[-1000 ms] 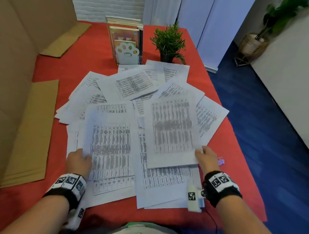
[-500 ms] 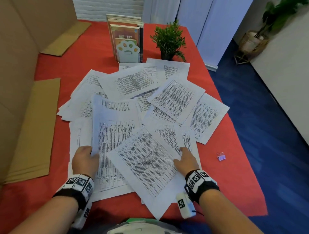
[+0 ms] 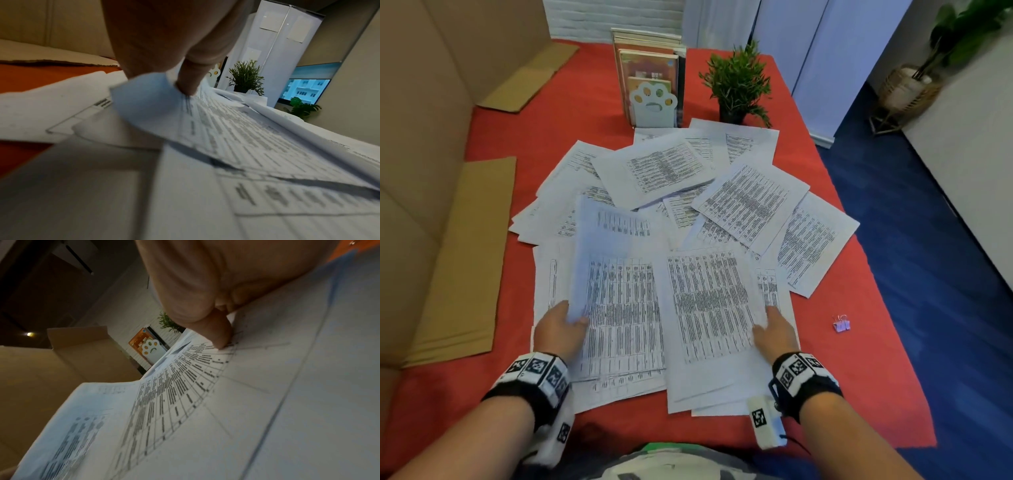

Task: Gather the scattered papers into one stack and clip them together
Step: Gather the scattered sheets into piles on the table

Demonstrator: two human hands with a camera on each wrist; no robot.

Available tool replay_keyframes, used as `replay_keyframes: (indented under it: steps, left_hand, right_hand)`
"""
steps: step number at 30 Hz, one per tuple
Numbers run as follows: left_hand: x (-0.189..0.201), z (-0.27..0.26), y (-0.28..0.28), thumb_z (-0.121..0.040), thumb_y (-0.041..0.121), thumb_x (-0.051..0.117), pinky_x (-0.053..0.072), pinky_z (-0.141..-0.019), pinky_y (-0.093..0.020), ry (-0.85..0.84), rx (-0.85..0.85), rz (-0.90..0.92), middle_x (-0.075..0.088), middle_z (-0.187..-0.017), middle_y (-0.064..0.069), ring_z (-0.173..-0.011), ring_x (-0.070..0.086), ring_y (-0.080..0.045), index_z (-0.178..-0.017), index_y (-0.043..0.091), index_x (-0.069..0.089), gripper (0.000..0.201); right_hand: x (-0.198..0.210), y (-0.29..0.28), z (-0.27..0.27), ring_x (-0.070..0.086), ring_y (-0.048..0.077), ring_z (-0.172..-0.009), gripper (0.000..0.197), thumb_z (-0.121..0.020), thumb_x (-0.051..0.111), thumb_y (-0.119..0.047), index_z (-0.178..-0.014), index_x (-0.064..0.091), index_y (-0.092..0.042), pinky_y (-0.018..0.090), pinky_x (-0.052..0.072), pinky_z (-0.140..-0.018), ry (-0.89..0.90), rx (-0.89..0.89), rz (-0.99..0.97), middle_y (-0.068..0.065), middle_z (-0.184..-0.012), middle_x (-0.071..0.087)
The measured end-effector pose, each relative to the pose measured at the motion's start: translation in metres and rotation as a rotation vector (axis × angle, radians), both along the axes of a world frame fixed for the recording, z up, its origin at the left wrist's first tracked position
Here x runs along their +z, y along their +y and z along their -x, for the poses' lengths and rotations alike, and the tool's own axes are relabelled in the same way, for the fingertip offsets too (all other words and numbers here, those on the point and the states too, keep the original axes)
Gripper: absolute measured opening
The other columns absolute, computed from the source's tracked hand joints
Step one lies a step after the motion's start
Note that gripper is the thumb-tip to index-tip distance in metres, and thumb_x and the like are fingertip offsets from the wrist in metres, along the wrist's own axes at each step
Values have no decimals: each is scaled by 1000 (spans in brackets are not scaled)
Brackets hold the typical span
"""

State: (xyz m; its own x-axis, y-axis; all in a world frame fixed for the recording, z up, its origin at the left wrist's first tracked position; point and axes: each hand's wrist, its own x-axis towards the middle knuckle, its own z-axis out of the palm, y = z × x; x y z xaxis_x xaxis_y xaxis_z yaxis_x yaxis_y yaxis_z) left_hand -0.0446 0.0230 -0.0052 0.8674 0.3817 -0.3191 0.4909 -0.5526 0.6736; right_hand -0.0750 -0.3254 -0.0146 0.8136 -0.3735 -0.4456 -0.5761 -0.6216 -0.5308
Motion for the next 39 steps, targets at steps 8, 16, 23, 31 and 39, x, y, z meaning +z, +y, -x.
replay_keyframes:
  steps: [8, 16, 23, 31, 39]
  left_hand:
    - [3, -2, 23, -82, 10, 57, 48, -67, -36, -34, 170, -16, 64, -90, -23, -77, 60, -34, -91, -2, 64, 16]
    - [9, 8, 11, -82, 28, 65, 26, -114, -47, 161, 78, -170, 23, -153, -13, -136, 28, -39, -128, 0, 54, 55]
    - [10, 10, 23, -71, 9, 74, 51, -73, -43, 79, 10, -98, 59, -78, -16, -69, 54, -28, -87, -1, 60, 23]
    - [21, 18, 26, -80, -14, 56, 43, -81, -34, -125, 58, 27, 48, -137, -22, -101, 57, -32, -149, 28, 10, 94]
    - [11, 7, 46, -78, -5, 64, 49, -84, -41, -82, 181, 310, 65, -113, -17, -97, 62, -31, -119, 11, 54, 45]
  right_hand:
    - [2, -31, 0, 45, 36, -115, 30, -86, 59, -24, -109, 65, -5, 41, 40, -98, -25, -265, 260, 11, -130, 45]
    - [-1, -20, 7, 52, 27, -88, 14, -88, 50, 1, -96, 60, -5, 26, 34, -74, -168, -133, 93, 9, -95, 47]
    - [13, -24, 9, 52, 22, -83, 31, -84, 47, 9, -104, 50, -15, 17, 38, -59, -367, -234, -155, 8, -93, 56]
    - [29, -18, -10, 53, 23, -100, 51, -84, 44, 12, -131, 50, -7, 21, 37, -78, -320, -163, -80, 16, -119, 58]
    - [36, -1, -20, 53, 23, -84, 32, -83, 43, 10, -100, 57, -14, 25, 32, -60, -309, -137, -149, 8, -92, 57]
